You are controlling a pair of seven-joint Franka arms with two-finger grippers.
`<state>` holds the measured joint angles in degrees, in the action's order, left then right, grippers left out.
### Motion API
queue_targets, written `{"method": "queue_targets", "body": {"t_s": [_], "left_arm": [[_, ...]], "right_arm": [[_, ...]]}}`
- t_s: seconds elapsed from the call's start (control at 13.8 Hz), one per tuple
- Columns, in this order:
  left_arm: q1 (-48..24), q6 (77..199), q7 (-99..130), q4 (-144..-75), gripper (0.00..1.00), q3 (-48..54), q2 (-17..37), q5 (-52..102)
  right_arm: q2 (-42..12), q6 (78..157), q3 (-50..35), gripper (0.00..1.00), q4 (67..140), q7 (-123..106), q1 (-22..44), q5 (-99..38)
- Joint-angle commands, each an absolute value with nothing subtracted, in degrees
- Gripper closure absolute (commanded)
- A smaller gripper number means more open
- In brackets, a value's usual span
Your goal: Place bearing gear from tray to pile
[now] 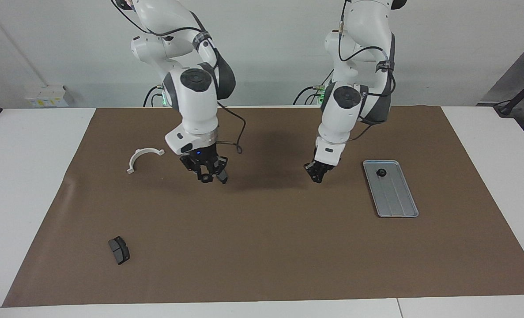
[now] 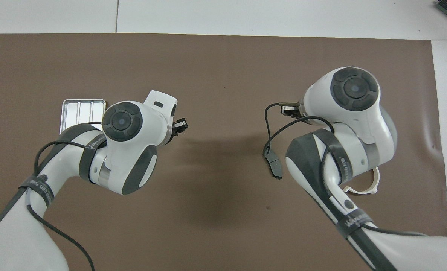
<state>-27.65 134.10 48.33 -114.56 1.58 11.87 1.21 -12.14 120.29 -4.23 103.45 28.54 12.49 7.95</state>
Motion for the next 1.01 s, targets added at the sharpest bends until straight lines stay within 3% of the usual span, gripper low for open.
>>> {"method": "queue_targets", "body": {"t_s": [0.0, 0.29, 0.36, 0.51, 0.65, 0.72, 0.94], "left_arm": [[-32.33, 135.79, 52.02, -110.76, 0.95, 0.62, 15.98, 1.32], [-34.45, 137.19, 53.18, -108.37, 0.94, 0.96, 19.6, 1.32], [-36.11, 138.42, 53.26, -108.63, 0.9, 1.05, 20.9, 1.32], [-37.26, 139.13, 53.35, -108.54, 0.61, 0.97, 21.97, 1.32], [-37.53, 139.22, 53.26, -108.37, 0.15, 0.97, 21.97, 1.32], [-37.44, 138.96, 53.0, -108.2, 0.01, 0.88, 21.89, 1.32], [-35.08, 136.59, 52.38, -107.58, 0.01, 0.79, 20.74, 0.97]], "right_arm": [[-11.69, 120.41, -5.19, 1.0, 104.85, 19.81, 6.26, 5.54], [-11.95, 120.41, -5.19, 1.0, 104.68, 10.73, 0.8, 5.27], [-11.95, 120.41, -5.19, 1.0, 104.59, 10.55, 0.7, 5.27], [-12.04, 120.41, -5.19, 1.0, 104.41, 10.46, -0.17, 4.31], [-12.13, 120.32, -5.19, 1.0, 104.41, 9.59, -0.53, 3.52], [-11.95, 120.24, -5.19, 1.0, 104.85, 8.54, -0.96, 3.34], [-12.04, 119.36, -5.19, 1.0, 105.47, 4.23, -1.67, 3.25]]}}
